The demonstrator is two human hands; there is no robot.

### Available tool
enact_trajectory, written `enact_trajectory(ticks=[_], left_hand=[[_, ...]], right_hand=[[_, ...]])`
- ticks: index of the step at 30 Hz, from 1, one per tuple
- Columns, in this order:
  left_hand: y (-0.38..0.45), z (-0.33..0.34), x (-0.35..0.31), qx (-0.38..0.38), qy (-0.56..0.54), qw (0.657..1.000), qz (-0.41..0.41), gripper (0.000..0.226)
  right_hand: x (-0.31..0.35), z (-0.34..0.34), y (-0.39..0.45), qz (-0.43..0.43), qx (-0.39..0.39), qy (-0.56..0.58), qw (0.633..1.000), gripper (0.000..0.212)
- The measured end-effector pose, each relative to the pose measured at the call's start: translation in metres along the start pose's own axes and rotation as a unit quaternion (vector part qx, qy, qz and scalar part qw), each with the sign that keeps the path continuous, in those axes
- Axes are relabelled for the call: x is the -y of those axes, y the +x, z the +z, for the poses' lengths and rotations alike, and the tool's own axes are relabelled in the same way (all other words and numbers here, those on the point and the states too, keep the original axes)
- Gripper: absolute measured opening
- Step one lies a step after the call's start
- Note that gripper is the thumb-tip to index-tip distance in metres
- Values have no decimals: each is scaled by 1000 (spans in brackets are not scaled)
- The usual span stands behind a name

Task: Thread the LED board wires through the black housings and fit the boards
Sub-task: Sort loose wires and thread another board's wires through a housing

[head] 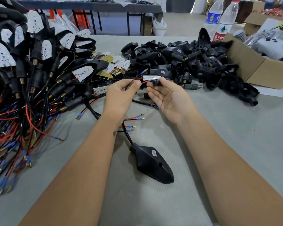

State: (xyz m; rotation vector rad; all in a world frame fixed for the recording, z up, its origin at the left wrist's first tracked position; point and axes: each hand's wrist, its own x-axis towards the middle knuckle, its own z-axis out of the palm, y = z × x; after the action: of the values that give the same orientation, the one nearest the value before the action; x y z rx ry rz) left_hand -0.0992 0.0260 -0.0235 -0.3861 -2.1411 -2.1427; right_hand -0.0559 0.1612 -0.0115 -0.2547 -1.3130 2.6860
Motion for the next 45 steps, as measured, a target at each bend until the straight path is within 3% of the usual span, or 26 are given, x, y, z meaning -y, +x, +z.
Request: enact_trajectory(ticks=[7,14,23,30,39,45], left_hand=[[-1,0,0,21,-13,1000,10,8],[0,2,3,36,41,998,35,17],[1,7,0,41,-2,999,-34,26],[1,5,5,50,69,996,0,22],[0,7,5,26,53,998,-32,21],[2,6,4,0,45,998,-48,23]], right_hand=[[3,-4,2,-9,-20,41,999,17],[-7,-3,1,-35,45,-100,993,7],[-10,-1,0,-75,38,-199,976,23],[-4,1,-3,-69,15,-138,988,13],[-3,0,-6,-119,-46,-159,979,19],[-3,2,-4,-112,-43,-122,985,17]])
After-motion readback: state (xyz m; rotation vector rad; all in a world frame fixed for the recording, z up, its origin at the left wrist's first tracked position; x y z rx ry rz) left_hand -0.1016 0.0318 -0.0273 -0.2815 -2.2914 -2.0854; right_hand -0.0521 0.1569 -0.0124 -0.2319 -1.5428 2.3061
